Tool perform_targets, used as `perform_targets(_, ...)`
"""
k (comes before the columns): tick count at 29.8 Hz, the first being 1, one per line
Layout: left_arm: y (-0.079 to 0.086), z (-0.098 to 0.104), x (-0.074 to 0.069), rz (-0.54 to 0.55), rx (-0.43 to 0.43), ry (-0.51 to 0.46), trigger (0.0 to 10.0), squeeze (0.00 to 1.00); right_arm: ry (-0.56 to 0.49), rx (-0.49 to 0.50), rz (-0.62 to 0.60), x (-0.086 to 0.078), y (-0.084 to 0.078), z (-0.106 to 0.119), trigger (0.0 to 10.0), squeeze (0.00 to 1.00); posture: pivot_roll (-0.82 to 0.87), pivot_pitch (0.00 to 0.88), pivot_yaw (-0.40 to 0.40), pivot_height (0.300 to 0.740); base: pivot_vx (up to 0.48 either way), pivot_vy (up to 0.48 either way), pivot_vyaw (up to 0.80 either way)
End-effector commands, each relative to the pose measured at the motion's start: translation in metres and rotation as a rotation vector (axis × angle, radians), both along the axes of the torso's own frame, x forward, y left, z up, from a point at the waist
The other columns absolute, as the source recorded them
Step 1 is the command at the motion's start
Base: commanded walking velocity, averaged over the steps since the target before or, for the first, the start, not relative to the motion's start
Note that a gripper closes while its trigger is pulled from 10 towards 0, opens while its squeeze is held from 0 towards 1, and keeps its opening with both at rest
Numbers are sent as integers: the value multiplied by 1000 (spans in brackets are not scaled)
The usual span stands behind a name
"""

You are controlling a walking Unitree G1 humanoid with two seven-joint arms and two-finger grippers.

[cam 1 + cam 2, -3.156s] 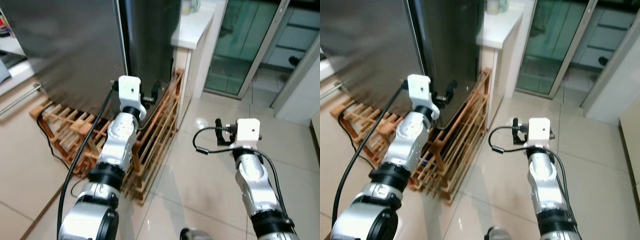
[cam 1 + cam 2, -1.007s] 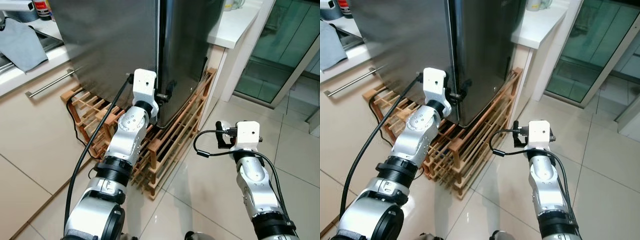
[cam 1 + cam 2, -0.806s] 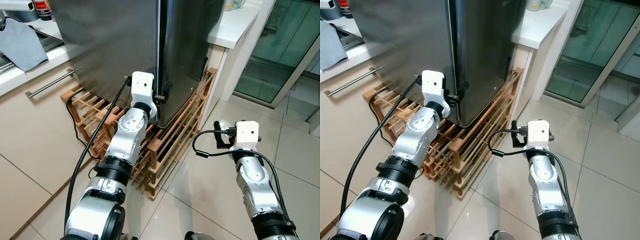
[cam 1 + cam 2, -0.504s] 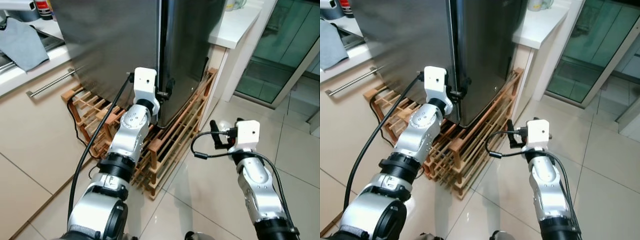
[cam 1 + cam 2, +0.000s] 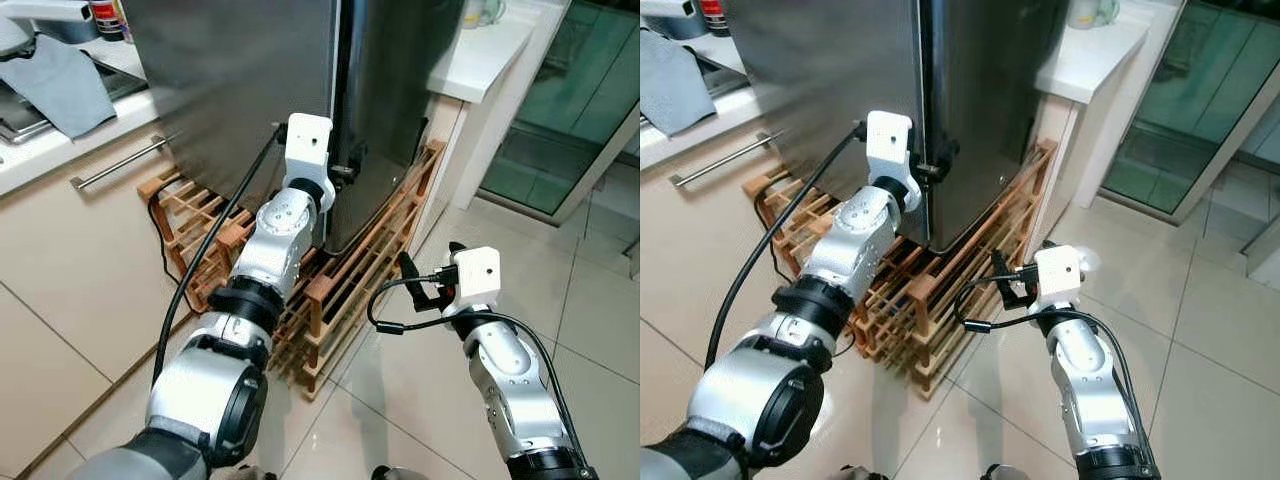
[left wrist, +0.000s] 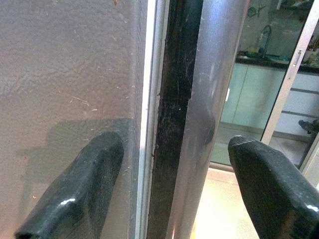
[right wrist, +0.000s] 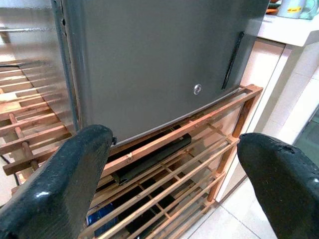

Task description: Restocking fridge

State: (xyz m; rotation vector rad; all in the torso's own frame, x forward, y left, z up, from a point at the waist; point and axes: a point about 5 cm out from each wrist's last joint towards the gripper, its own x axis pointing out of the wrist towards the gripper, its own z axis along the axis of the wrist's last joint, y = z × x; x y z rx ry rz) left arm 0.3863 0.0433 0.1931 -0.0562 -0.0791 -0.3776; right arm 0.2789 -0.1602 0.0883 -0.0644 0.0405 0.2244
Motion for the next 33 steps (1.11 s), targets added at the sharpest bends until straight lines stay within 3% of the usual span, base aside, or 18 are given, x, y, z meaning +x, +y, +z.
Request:
perform_targets(1, -11, 18, 1, -43, -24, -53, 10000, 0, -13, 4, 6, 1, 0, 5, 10000, 0, -175, 0, 17, 740, 0, 0, 0)
perform_targets(7, -21, 9, -5, -105, -39, -21, 10000, 0, -8, -1, 5, 0, 0, 5, 10000, 0, -169, 0, 9, 740, 0, 0, 0)
perform_targets(16, -23, -3, -5, -101, -14, 9, 10000, 0, -2, 0, 17, 3, 4, 5, 10000, 0, -150, 0, 7, 740, 0, 0, 0)
perform_targets(21, -25, -18, -3, -87, -11, 81, 10000, 0, -3, -2, 35, 4, 8, 6, 10000, 0, -161, 0, 9, 740, 0, 0, 0)
perform_targets(22, -40, -10, -5, -178, -75, 74, 10000, 0, -9, -10, 52, 3, 9, 7, 10000, 0, -170, 0, 11, 740, 0, 0, 0)
perform_targets(24, -45, -6, -7, -212, -98, 68, 10000, 0, -10, -13, 56, 2, 9, 8, 10000, 0, -172, 0, 11, 740, 0, 0, 0)
perform_targets(25, -69, 14, -16, -385, -196, 8, 10000, 0, -10, -16, 67, 0, 10, 8, 10000, 0, -187, 0, 17, 740, 0, 0, 0)
perform_targets(26, -69, 14, -16, -385, -196, 8, 10000, 0, -10, -16, 67, 0, 10, 8, 10000, 0, -187, 0, 17, 740, 0, 0, 0)
perform_targets(28, -92, 31, -29, -566, -280, -48, 10000, 0, -8, -24, 78, -2, 10, 9, 10000, 0, -193, 0, 20, 740, 0, 0, 0)
perform_targets(29, -92, 31, -29, -566, -280, -48, 10000, 0, -8, -24, 78, -2, 10, 9, 10000, 0, -193, 0, 20, 740, 0, 0, 0)
perform_targets(30, -105, 41, -38, -657, -332, -62, 10000, 0, -7, -33, 88, -4, 11, 8, 10000, 0, -197, 0, 24, 740, 0, 0, 0)
perform_targets(31, -133, 60, -61, -850, -408, -99, 10000, 0, -3, -44, 104, -7, 13, 6, 10000, 0, -199, 0, 24, 740, 0, 0, 0)
perform_targets(33, -141, 66, -69, -908, -428, -111, 10000, 0, -1, -46, 108, -8, 14, 6, 10000, 0, -199, 0, 24, 740, 0, 0, 0)
